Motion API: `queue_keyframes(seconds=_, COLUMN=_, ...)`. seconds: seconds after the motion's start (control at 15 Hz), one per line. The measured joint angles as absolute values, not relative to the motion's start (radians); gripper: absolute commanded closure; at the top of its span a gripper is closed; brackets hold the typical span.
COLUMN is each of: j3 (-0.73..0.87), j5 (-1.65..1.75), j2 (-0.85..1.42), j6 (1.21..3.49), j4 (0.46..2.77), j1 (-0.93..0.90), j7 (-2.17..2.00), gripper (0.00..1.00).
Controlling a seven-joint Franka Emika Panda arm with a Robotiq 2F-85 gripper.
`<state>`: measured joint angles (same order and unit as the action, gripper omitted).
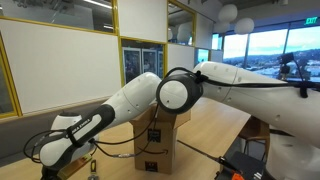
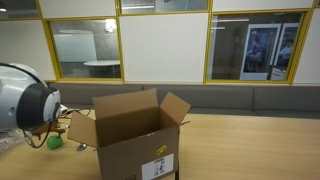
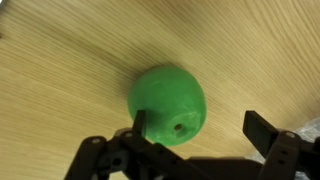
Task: Pick up the masking tape, the green object and the shifting spanner from the table and put them in the carton box, then push the box to the left
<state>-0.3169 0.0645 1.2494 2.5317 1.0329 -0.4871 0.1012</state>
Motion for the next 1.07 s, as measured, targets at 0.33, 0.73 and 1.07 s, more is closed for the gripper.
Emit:
queue_keyframes(seconds=0.33, j3=-0.280, j5=0.064, j2=1.295, j6=2.536, j4=0.980, j1=-0.520, j7=0.092, gripper=0.00)
queue_keyframes(seconds=0.73, j3=-0.243, j5=0.064, j2=1.345, j6=2.536, j4=0.920, j1=-0.551, j7=0.082, gripper=0.25)
queue_keyframes(seconds=1.07, j3=-0.234, j5=0.065, j2=1.367, j6=2.535, j4=0.886, j1=-0.561, j7=0.081, gripper=0.40)
